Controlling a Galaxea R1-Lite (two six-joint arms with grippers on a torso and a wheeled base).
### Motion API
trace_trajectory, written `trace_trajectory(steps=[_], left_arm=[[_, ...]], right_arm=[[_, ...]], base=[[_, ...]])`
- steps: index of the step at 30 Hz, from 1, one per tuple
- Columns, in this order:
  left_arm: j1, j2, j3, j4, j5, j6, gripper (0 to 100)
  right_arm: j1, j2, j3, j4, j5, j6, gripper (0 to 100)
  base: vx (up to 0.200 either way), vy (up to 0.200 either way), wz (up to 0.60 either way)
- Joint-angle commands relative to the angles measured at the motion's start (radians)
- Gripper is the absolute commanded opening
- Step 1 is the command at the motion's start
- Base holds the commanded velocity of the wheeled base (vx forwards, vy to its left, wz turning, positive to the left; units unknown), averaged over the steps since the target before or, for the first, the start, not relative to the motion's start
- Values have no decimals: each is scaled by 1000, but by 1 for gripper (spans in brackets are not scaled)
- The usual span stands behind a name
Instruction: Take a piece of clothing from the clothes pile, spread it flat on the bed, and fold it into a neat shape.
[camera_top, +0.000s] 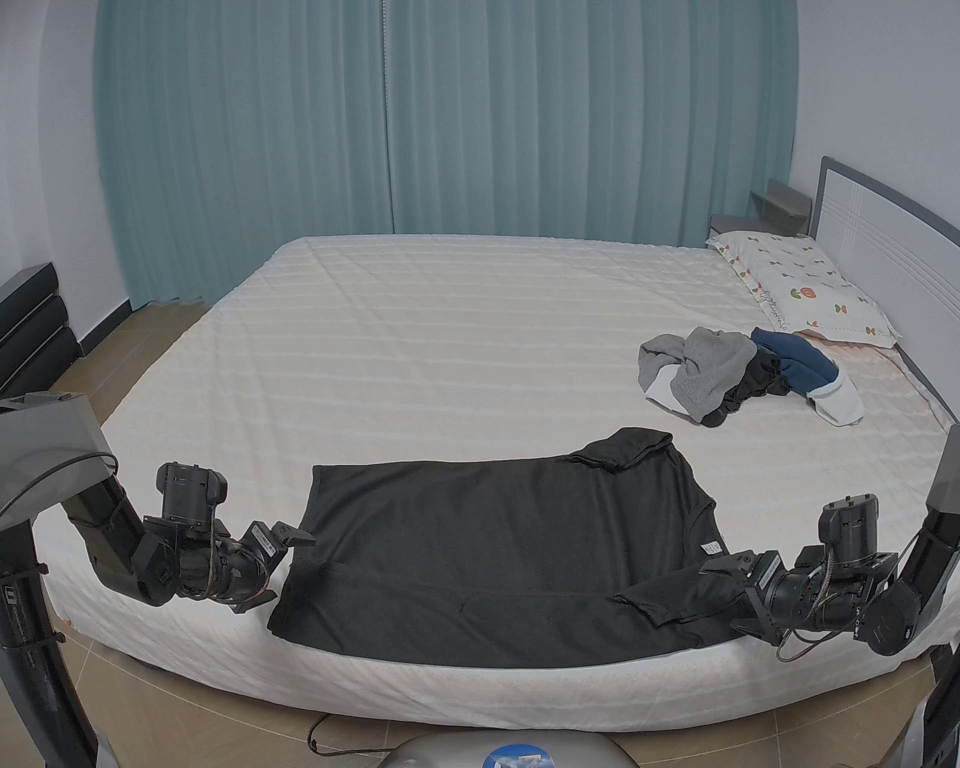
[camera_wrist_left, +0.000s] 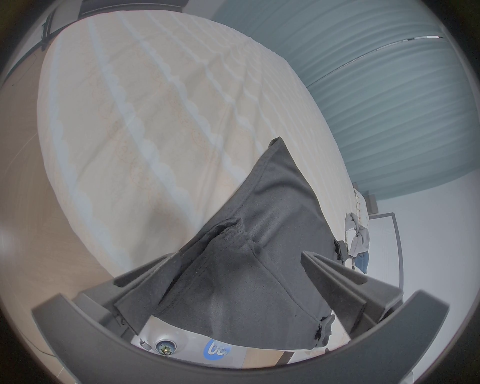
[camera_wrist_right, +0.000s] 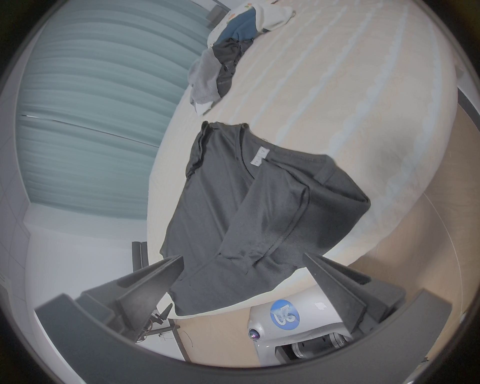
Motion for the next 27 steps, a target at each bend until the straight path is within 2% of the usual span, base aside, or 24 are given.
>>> trace_trajectory(steps=[1, 10, 27], left_arm=[[2, -6, 1, -1, -1, -1, 100], [-1, -6, 2, -1, 2, 5, 100], [-4, -4, 2, -1, 7, 8, 100]], right_arm=[[13, 63, -6, -4, -3, 1, 100], [20, 201, -6, -176, -67, 4, 100], [33, 221, -26, -179, -93, 9, 100]], base=[[0, 0, 0], [0, 0, 0], [0, 0, 0]])
